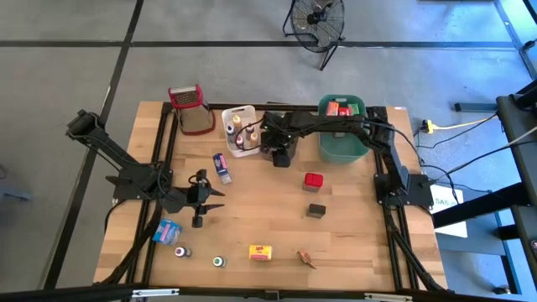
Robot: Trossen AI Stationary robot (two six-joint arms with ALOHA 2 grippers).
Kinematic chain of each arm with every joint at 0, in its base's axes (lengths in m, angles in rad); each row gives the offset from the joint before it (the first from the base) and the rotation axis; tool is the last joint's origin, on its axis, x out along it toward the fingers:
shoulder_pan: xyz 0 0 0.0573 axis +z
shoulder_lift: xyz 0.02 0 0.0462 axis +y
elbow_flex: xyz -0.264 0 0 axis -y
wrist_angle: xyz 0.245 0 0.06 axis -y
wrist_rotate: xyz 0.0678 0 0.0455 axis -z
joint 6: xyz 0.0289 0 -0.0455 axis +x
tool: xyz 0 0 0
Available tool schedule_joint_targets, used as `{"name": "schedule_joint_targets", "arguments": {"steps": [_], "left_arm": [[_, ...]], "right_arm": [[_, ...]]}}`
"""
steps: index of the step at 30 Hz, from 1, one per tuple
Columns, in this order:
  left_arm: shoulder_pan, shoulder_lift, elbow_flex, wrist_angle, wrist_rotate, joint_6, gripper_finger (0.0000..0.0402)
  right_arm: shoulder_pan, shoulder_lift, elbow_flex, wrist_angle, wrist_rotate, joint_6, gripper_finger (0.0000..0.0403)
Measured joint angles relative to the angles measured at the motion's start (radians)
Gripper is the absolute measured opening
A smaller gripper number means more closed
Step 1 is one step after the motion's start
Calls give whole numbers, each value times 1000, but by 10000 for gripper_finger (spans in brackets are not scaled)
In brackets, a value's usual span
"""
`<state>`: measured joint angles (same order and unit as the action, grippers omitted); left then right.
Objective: Pick & Place Kitchen Items
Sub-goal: Put the brown spice bottle into the black bin
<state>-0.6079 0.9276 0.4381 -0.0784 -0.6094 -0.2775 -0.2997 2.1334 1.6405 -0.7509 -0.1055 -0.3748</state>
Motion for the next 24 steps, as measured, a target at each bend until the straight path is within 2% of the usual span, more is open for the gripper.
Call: {"name": "schedule_joint_targets", "arguments": {"steps": [13,21,24], "left_arm": [[0,0,0,0,0,0,143],[0,0,0,-1,0,1,143],[0,0,0,-1,0,1,143]], "right_arm": [[8,1,0,64,0,47,216],[15,1,0,79,0,44,261],[15,1,0,85,29,66,279]]}}
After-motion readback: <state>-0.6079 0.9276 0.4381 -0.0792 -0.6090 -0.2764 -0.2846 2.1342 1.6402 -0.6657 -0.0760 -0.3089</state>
